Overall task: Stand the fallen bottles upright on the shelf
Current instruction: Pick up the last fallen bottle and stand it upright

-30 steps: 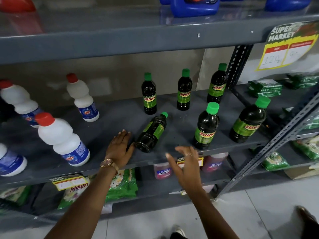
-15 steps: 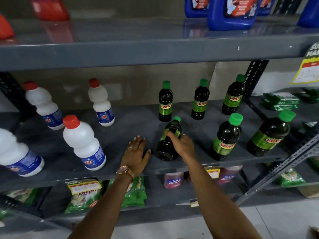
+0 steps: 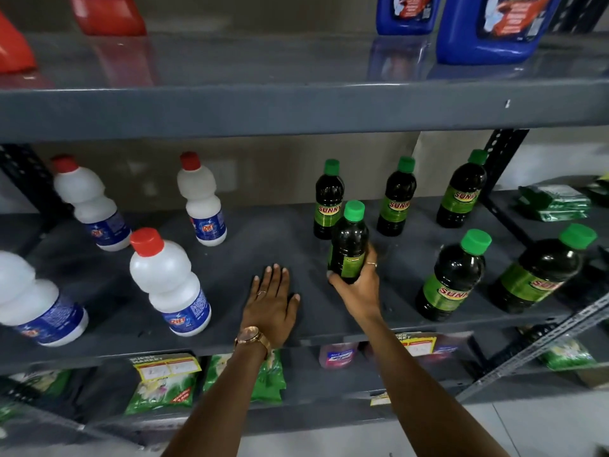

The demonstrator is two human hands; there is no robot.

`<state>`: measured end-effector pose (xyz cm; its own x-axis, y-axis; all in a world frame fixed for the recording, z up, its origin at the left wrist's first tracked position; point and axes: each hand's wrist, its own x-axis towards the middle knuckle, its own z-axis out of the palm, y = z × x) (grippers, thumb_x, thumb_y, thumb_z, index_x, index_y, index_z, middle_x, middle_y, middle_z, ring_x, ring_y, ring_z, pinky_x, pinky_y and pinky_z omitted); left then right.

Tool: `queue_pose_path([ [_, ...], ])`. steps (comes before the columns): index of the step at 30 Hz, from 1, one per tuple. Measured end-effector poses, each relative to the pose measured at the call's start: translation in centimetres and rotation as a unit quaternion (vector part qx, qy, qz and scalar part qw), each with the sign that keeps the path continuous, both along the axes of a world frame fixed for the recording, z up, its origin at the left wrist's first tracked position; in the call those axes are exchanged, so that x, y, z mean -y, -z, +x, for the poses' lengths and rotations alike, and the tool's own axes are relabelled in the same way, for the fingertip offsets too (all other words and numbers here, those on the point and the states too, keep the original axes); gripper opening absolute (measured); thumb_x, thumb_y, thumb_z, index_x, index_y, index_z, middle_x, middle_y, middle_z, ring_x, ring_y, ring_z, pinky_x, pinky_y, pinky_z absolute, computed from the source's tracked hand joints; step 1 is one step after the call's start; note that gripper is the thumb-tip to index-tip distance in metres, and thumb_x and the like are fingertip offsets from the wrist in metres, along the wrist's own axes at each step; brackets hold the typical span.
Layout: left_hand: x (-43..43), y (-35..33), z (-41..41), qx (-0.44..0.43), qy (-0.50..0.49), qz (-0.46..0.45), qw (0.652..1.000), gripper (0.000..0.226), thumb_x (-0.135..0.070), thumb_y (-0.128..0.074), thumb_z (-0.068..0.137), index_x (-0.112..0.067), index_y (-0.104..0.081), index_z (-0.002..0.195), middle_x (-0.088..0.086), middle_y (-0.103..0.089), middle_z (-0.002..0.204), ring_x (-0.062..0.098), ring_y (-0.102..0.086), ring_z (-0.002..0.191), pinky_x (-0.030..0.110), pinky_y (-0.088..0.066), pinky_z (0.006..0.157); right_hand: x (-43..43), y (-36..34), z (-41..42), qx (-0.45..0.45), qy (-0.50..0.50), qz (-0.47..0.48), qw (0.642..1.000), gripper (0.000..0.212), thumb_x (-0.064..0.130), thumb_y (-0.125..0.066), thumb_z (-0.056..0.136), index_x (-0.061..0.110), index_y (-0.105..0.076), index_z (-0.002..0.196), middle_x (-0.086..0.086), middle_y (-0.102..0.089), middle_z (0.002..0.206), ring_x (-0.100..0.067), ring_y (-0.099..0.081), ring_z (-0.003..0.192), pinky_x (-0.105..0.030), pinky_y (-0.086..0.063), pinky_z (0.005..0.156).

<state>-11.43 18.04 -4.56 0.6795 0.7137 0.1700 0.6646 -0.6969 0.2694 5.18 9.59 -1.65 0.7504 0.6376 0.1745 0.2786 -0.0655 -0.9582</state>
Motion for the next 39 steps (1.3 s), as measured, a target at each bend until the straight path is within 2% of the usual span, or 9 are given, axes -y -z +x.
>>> queue_pose_path([
  [3,0.0,0.1,0.0,0.007,-0.002,0.005,1.0,0.074,-0.051,-0.002,0.085,-0.01,-0.011,0.145,0.01,-0.012,0.156,0.02,0.0,0.143,0.034,0.009,0.115,0.3,0.8,0.1,0.007,-0.003,-0.03,1.0,0.073,0.004,-0.079,0.067,0.015,-0.047,0.131,0.003,-0.065,0.103,0.0,-0.062,0.094,-0.032,-0.053,0.085],
  [8,-0.1,0.1,0.0,-0.009,-0.006,0.011,1.0,0.076,-0.053,-0.001,0.084,-0.011,-0.01,0.146,0.009,-0.01,0.157,0.018,0.001,0.143,0.031,0.014,0.112,-0.9,0.3,-0.5,0.074,0.046,-0.063,0.994,0.097,0.048,-0.091,0.043,0.011,-0.05,0.121,-0.007,-0.054,0.119,-0.024,-0.05,0.115,-0.045,-0.041,0.101],
  [12,0.0,-0.1,0.2,-0.012,-0.011,0.008,1.0,0.076,-0.053,-0.002,0.083,-0.012,-0.012,0.146,0.009,-0.012,0.156,0.019,-0.001,0.143,0.034,0.009,0.114,-0.9,0.0,-0.5,0.067,0.017,-0.06,0.996,0.089,0.044,-0.092,0.046,0.013,-0.05,0.118,-0.003,-0.049,0.117,-0.009,-0.046,0.106,-0.027,-0.04,0.096],
  [15,0.0,-0.2,0.2,-0.019,-0.009,0.005,1.0,0.077,-0.053,0.0,0.082,-0.012,-0.011,0.146,0.009,-0.011,0.157,0.019,0.0,0.143,0.035,0.009,0.114,-0.1,0.5,-0.2,0.03,-0.013,-0.057,0.998,0.074,0.021,-0.088,0.059,0.015,-0.05,0.122,-0.002,-0.064,0.11,-0.009,-0.06,0.097,-0.036,-0.052,0.09],
  [18,0.0,0.0,0.1,-0.014,-0.006,0.011,1.0,0.075,-0.052,-0.003,0.084,-0.011,-0.014,0.146,0.01,-0.014,0.156,0.02,-0.003,0.143,0.035,0.007,0.114,-0.6,0.6,-0.2,0.031,0.019,-0.066,0.997,0.087,0.037,-0.091,0.053,0.013,-0.05,0.125,-0.007,-0.059,0.122,-0.02,-0.055,0.114,-0.044,-0.048,0.097],
  [21,-0.1,0.1,0.1,-0.005,-0.007,0.017,1.0,0.073,-0.051,-0.008,0.085,-0.01,-0.019,0.145,0.012,-0.02,0.154,0.023,-0.009,0.143,0.037,0.003,0.115,-1.5,0.4,-0.5,0.027,0.06,-0.111,0.992,0.114,0.055,-0.089,0.042,0.009,-0.041,0.135,-0.015,-0.041,0.142,-0.031,-0.032,0.136,-0.05,-0.035,0.11],
  [25,-0.1,0.1,0.1,-0.011,-0.005,0.014,1.0,0.072,-0.051,-0.008,0.086,-0.011,-0.019,0.145,0.012,-0.018,0.155,0.022,-0.007,0.143,0.038,0.003,0.115,-1.0,0.6,-0.1,0.059,0.038,-0.106,0.992,0.112,0.055,-0.09,0.04,0.011,-0.043,0.132,-0.01,-0.042,0.137,-0.026,-0.037,0.13,-0.042,-0.036,0.11],
  [31,-0.2,0.0,0.1,-0.017,-0.006,0.014,1.0,0.073,-0.052,-0.005,0.085,-0.012,-0.015,0.145,0.011,-0.013,0.156,0.021,-0.003,0.143,0.036,0.006,0.115,0.5,0.7,2.7,0.014,-0.094,-0.103,0.99,0.073,0.024,-0.09,0.057,0.023,-0.052,0.119,0.003,-0.066,0.113,-0.012,-0.062,0.107,-0.042,-0.051,0.097],
  [39,-0.1,0.1,0.1,-0.017,-0.006,0.016,1.0,0.075,-0.052,-0.005,0.084,-0.011,-0.015,0.145,0.012,-0.014,0.156,0.022,-0.004,0.143,0.035,0.008,0.113,0.8,-0.3,3.4,0.027,-0.139,-0.127,0.982,0.075,0.024,-0.092,0.056,0.016,-0.055,0.121,0.003,-0.064,0.112,-0.011,-0.059,0.103,-0.022,-0.045,0.087],
])
